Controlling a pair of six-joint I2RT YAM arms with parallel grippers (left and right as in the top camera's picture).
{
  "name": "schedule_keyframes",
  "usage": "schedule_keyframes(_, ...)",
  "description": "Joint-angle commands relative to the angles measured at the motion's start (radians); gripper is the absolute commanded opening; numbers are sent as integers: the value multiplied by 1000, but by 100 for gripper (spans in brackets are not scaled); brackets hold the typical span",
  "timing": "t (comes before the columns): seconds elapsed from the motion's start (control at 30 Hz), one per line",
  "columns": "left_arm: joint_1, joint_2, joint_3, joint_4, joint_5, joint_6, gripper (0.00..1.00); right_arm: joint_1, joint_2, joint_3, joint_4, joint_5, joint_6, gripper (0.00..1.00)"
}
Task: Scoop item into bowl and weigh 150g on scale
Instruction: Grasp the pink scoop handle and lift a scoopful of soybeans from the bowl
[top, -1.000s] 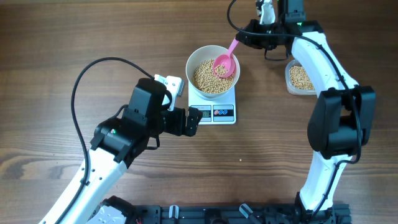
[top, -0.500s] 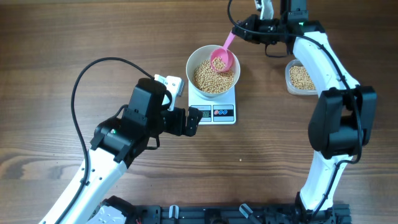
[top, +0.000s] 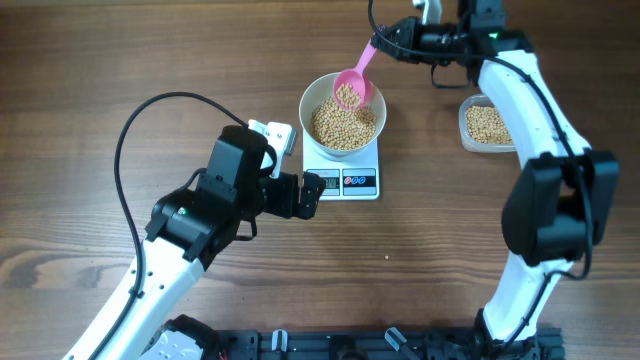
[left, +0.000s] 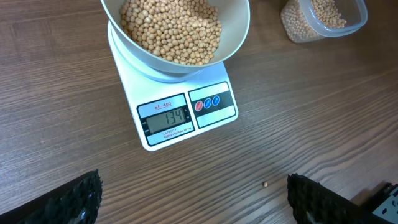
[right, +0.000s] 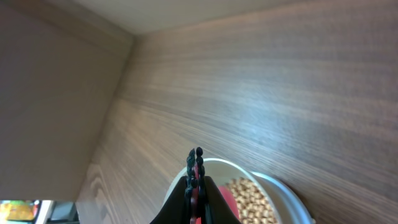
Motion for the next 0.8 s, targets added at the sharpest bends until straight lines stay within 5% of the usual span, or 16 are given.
schedule_keyframes(0.0, -5, 5, 0, 3, -2, 5, 100, -4, -92, 16, -3, -37, -34, 4)
schedule_keyframes(0.4, -5, 5, 0, 3, -2, 5, 100, -3, -132, 16, -14, -47, -165, 4)
schedule_keyframes(0.77, -5, 5, 0, 3, -2, 5, 100, 72, -132, 16, -15, -46, -563, 4)
